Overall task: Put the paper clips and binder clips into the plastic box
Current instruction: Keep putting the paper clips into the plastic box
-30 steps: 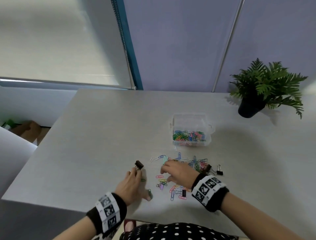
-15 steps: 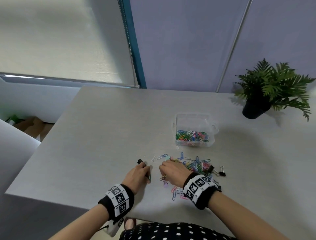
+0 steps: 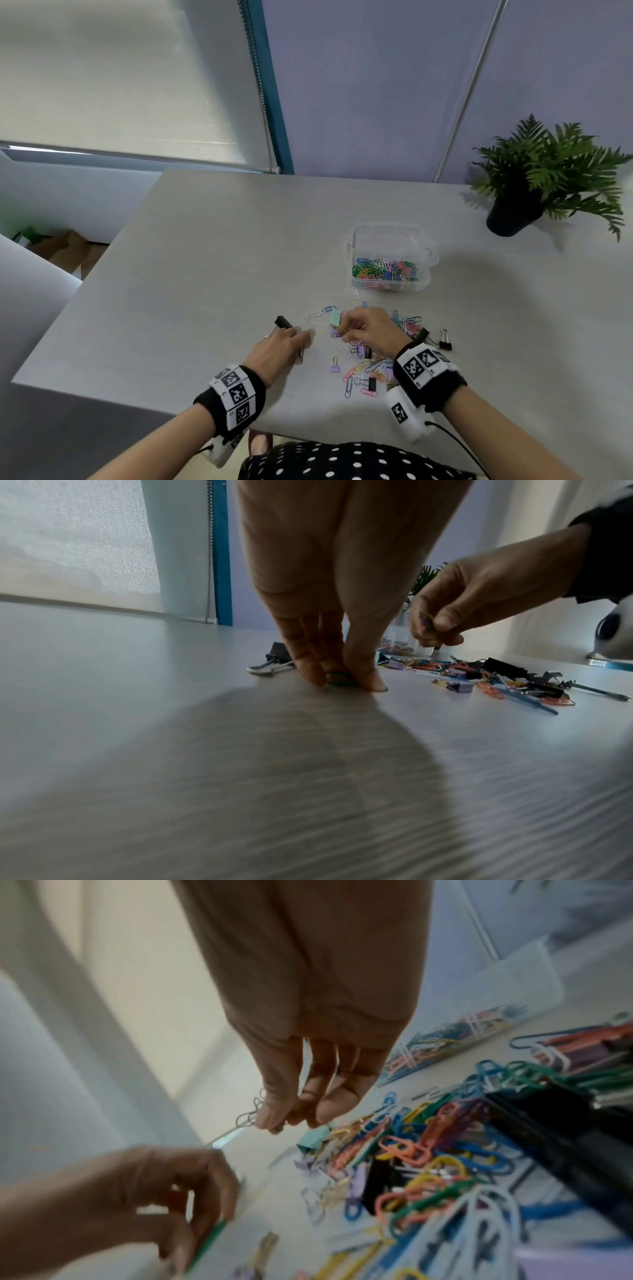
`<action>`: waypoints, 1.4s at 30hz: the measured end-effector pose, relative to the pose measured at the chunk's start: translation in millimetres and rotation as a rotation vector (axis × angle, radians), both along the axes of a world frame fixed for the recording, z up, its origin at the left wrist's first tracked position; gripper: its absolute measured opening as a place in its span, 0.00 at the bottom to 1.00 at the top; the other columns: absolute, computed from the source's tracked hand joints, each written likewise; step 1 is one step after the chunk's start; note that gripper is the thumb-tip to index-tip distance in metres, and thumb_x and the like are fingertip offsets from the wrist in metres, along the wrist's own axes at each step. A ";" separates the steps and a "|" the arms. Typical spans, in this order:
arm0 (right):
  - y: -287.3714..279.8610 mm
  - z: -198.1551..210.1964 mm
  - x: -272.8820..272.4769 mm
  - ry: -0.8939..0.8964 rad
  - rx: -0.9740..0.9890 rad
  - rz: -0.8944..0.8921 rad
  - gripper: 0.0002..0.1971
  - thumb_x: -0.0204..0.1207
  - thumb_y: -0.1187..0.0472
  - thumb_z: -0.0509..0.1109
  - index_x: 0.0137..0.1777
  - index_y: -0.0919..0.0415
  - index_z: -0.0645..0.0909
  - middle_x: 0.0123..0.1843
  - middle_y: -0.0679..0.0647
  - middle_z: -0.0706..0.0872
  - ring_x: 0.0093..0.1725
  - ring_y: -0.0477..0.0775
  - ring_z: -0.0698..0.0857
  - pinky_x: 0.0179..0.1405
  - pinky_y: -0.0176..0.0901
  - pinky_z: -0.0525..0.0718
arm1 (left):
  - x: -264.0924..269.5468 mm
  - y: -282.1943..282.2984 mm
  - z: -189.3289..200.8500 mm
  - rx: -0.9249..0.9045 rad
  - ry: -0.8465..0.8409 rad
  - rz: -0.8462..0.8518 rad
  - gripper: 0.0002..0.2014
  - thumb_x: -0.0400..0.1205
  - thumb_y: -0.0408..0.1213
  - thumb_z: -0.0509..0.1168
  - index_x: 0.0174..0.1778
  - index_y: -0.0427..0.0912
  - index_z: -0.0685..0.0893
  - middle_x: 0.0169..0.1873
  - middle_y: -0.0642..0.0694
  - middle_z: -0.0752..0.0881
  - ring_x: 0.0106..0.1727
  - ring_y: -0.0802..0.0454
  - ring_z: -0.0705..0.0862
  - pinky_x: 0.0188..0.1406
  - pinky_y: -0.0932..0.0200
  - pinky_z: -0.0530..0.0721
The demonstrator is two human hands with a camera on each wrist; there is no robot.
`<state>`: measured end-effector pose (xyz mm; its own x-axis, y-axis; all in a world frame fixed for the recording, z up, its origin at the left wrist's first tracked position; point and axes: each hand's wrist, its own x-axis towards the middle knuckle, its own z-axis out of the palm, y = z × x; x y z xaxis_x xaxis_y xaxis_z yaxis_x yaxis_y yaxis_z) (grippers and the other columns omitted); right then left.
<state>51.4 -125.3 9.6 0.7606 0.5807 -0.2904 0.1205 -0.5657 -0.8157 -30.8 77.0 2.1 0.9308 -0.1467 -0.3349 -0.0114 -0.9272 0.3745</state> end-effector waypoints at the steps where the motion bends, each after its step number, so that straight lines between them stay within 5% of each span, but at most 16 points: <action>1: -2.0 1.3 1.2 0.032 0.037 -0.037 0.06 0.68 0.70 0.75 0.45 0.68 0.85 0.41 0.56 0.87 0.37 0.43 0.83 0.41 0.22 0.79 | 0.6 0.6 0.7 -0.027 0.018 0.001 0.08 0.80 0.31 0.58 0.42 0.50 0.74 0.42 0.50 0.80 0.48 0.50 0.80 0.49 0.47 0.83; 4: -7.2 3.7 4.5 0.150 0.146 -0.138 0.06 0.69 0.72 0.73 0.42 0.62 0.85 0.45 0.61 0.90 0.36 0.47 0.85 0.34 0.28 0.84 | 2.9 1.4 -0.4 -0.030 0.032 -0.038 0.08 0.79 0.31 0.59 0.36 0.49 0.72 0.39 0.52 0.74 0.46 0.51 0.80 0.47 0.48 0.82; 9: -19.0 3.3 9.6 0.290 0.287 -0.258 0.05 0.71 0.73 0.71 0.42 0.64 0.82 0.36 0.59 0.88 0.33 0.51 0.86 0.29 0.32 0.84 | 5.6 3.4 -4.7 0.005 -0.001 -0.073 0.07 0.79 0.36 0.59 0.34 0.45 0.75 0.37 0.55 0.75 0.38 0.63 0.80 0.41 0.63 0.75; 12: -27.7 1.0 12.6 0.305 0.345 -0.308 0.04 0.72 0.73 0.70 0.45 0.66 0.82 0.36 0.60 0.88 0.33 0.52 0.86 0.29 0.33 0.84 | 12.6 1.9 0.5 -0.006 -0.018 -0.086 0.03 0.80 0.32 0.60 0.44 0.40 0.79 0.46 0.47 0.79 0.47 0.55 0.75 0.47 0.57 0.79; 15: -31.2 2.3 18.0 0.300 0.357 -0.363 0.04 0.72 0.73 0.69 0.45 0.67 0.82 0.36 0.60 0.88 0.32 0.51 0.85 0.30 0.35 0.85 | 37.3 -6.0 10.1 -0.106 -0.102 0.065 0.04 0.79 0.31 0.61 0.48 0.36 0.78 0.44 0.41 0.82 0.44 0.48 0.77 0.43 0.58 0.74; 19: -31.3 15.7 40.7 0.151 0.337 -0.407 0.03 0.74 0.73 0.67 0.45 0.68 0.81 0.35 0.58 0.86 0.30 0.47 0.84 0.29 0.31 0.83 | 76.0 -19.8 8.7 -0.014 -0.050 0.215 0.15 0.78 0.28 0.62 0.60 0.33 0.72 0.53 0.33 0.85 0.52 0.37 0.83 0.52 0.49 0.78; 22: -35.1 24.3 70.0 -0.019 0.266 -0.489 0.03 0.73 0.73 0.69 0.45 0.69 0.81 0.38 0.63 0.87 0.30 0.48 0.84 0.30 0.33 0.85 | 80.6 -26.7 1.8 0.087 -0.015 0.190 0.13 0.78 0.27 0.60 0.59 0.31 0.73 0.57 0.32 0.83 0.58 0.35 0.81 0.55 0.47 0.76; 24: -40.3 24.3 87.6 -0.136 0.166 -0.507 0.07 0.72 0.71 0.71 0.49 0.66 0.82 0.45 0.64 0.88 0.39 0.55 0.85 0.42 0.42 0.87 | 79.1 -28.0 0.1 0.090 -0.013 0.160 0.10 0.76 0.25 0.60 0.52 0.31 0.78 0.55 0.34 0.83 0.57 0.37 0.81 0.53 0.51 0.76; 28: -43.1 20.5 97.9 -0.335 -0.141 -0.384 0.16 0.73 0.67 0.70 0.60 0.68 0.78 0.57 0.62 0.84 0.59 0.61 0.80 0.62 0.51 0.77 | 78.3 -24.9 -3.1 0.048 -0.040 0.133 0.09 0.72 0.23 0.61 0.43 0.33 0.84 0.51 0.36 0.85 0.53 0.40 0.82 0.51 0.55 0.77; 33: -18.4 22.2 62.8 -0.451 -0.129 -0.061 0.07 0.75 0.68 0.66 0.52 0.65 0.81 0.51 0.59 0.85 0.52 0.56 0.82 0.56 0.48 0.81 | 79.4 -27.6 -10.8 0.154 -0.024 0.068 0.12 0.82 0.31 0.57 0.58 0.33 0.79 0.62 0.36 0.80 0.65 0.40 0.76 0.64 0.55 0.72; 37: -0.5 8.1 28.2 -0.419 -0.399 0.299 0.11 0.76 0.61 0.68 0.57 0.62 0.78 0.58 0.56 0.81 0.58 0.54 0.78 0.52 0.38 0.72 | 74.0 -31.1 -12.6 0.229 -0.047 0.024 0.15 0.86 0.36 0.50 0.64 0.32 0.71 0.64 0.36 0.76 0.66 0.39 0.73 0.69 0.54 0.66; 39: 2.3 -0.3 18.6 -0.471 -0.503 0.353 0.15 0.74 0.60 0.68 0.60 0.61 0.74 0.60 0.57 0.78 0.61 0.56 0.74 0.50 0.43 0.71 | 72.0 -28.8 -13.4 0.174 -0.039 0.068 0.12 0.85 0.35 0.52 0.60 0.33 0.72 0.62 0.36 0.78 0.64 0.38 0.74 0.64 0.53 0.70; 42: 3.5 -9.2 10.4 -0.499 -0.528 0.356 0.18 0.72 0.64 0.70 0.60 0.63 0.71 0.59 0.59 0.75 0.61 0.59 0.72 0.43 0.46 0.67 | 65.5 -23.6 -14.4 0.060 -0.108 0.162 0.05 0.77 0.30 0.57 0.46 0.42 0.68 0.51 0.37 0.81 0.51 0.40 0.78 0.44 0.55 0.73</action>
<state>61.9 -121.8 0.4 0.6685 0.6932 -0.2693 0.6449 -0.7207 -0.2544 34.7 53.4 -12.3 0.9716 0.0247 -0.2354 0.1022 -0.9409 0.3230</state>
